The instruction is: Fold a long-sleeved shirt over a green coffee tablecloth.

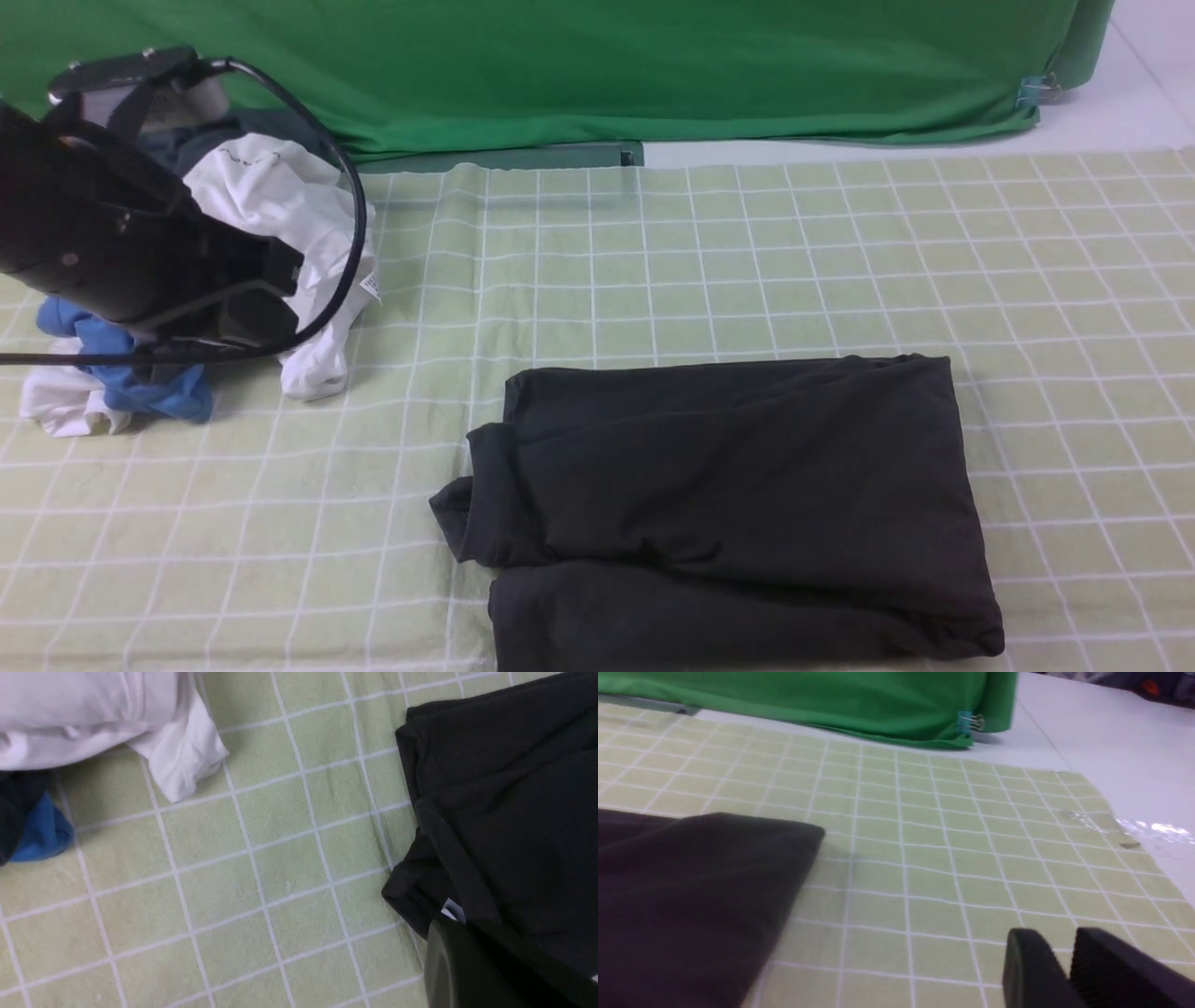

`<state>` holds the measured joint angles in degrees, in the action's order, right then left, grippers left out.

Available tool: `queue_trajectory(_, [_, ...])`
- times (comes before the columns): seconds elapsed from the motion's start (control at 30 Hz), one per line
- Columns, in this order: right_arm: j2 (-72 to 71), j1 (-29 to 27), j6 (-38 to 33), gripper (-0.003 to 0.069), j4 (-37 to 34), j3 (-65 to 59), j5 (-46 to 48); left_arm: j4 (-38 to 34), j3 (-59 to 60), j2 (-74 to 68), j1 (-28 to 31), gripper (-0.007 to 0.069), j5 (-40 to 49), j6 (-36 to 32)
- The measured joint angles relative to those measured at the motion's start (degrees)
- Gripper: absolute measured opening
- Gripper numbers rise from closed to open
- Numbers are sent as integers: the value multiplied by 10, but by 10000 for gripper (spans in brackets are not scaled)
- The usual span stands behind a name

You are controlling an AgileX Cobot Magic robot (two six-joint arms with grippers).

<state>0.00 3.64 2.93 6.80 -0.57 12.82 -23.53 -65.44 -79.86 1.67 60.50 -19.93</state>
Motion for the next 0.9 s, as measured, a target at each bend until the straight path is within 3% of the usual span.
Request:
queue_trajectory(0.17, [0,30,0,163,0,0,0,-5,0,0,0,15,43,0])
queue_trajectory(0.43, [0,31,0,177,0,0,1,-48,0,39,0,15,83,-21])
queue_trajectory(0.9, [0,31,1,197,0,0,1,-77,20,466,-6,15,75,-2])
